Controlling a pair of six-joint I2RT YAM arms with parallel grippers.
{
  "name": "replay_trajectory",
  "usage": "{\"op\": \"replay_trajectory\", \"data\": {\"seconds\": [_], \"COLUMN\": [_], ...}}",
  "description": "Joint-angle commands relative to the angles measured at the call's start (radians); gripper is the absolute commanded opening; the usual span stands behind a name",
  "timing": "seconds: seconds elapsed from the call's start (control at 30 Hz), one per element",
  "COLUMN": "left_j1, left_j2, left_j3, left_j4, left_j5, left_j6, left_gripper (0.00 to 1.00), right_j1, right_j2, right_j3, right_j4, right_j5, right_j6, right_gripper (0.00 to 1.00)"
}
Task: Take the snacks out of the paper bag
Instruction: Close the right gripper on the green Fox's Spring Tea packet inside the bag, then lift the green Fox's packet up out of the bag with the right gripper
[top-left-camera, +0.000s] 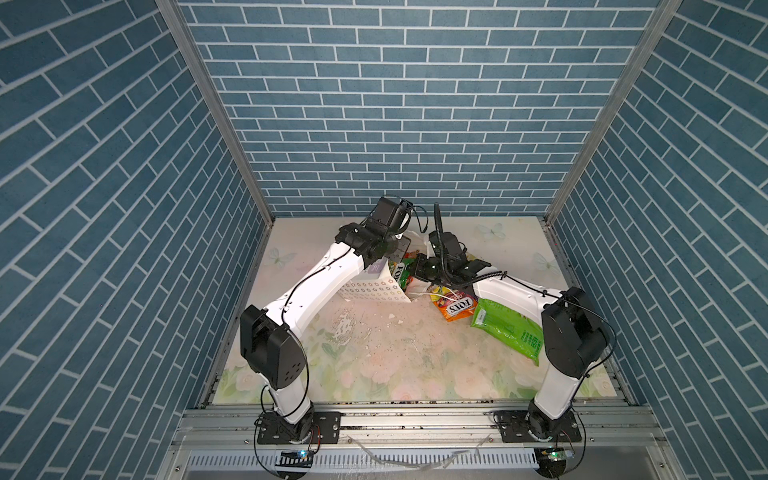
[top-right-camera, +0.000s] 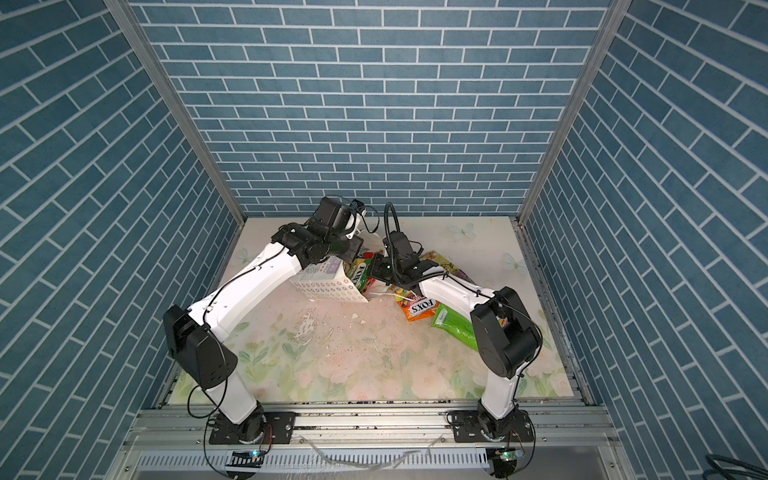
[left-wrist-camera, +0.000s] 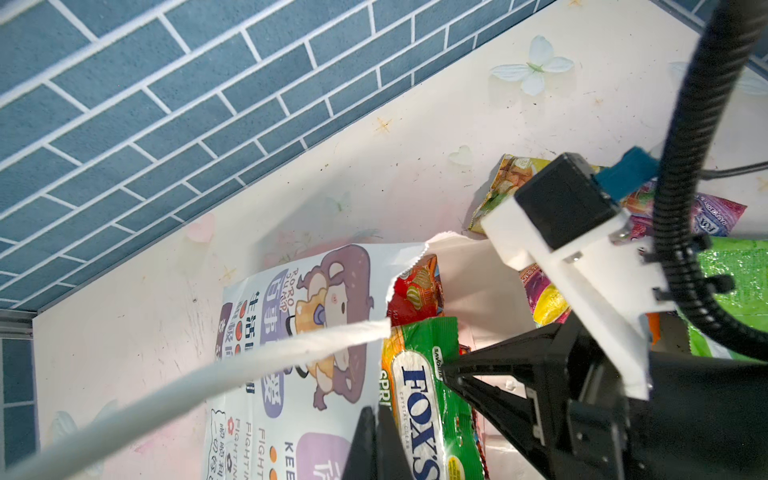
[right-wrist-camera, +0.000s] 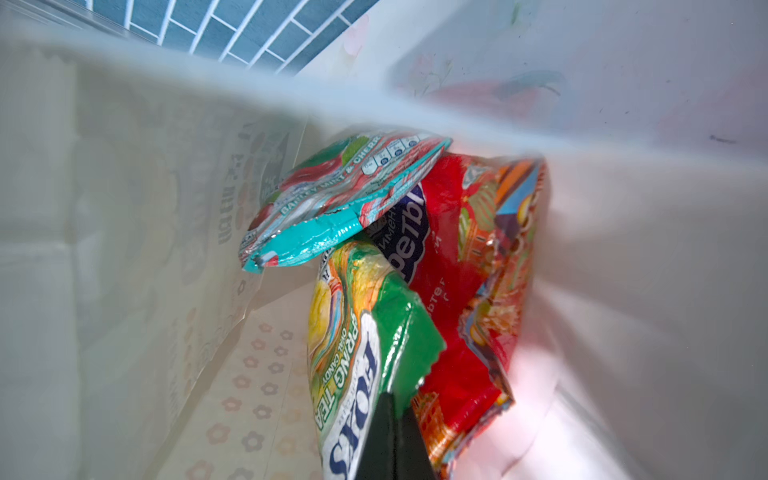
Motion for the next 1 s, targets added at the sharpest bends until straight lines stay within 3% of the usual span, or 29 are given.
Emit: {"op": "replay_trajectory", "data": {"seconds": [0.0,0.47,0.93,0.97], "left_j1": [0.007,0.016,0.018,0.018], "left_j2": [-0.047,-0.065,-0.063,-0.061], "left_j3": [0.005,-0.012,-0.009,-0.008], "left_j4": [0.018,0.025,0.036,0.037], "left_j5": [0.003,0.009,0.028,0.030], "left_j6": [0.010,0.009,0.008,0.006], "left_gripper": [0.00,0.00,0.00,0.00], "right_j1": [-0.014,-0.050,-0.052,-0.052], "right_j2": [-0.059,-0.160,-0.136,-0.134], "right_j3": [-0.010,-0.119,-0.120,-0.121], "right_j4": [0.023,0.000,0.028,0.033], "right_j5": [0.047,0.085,-0.006,-0.010], "right_j6": [-0.027,-0.030,-0.024,-0.024], "right_gripper": [0.00,0.00,0.00,0.04]}}
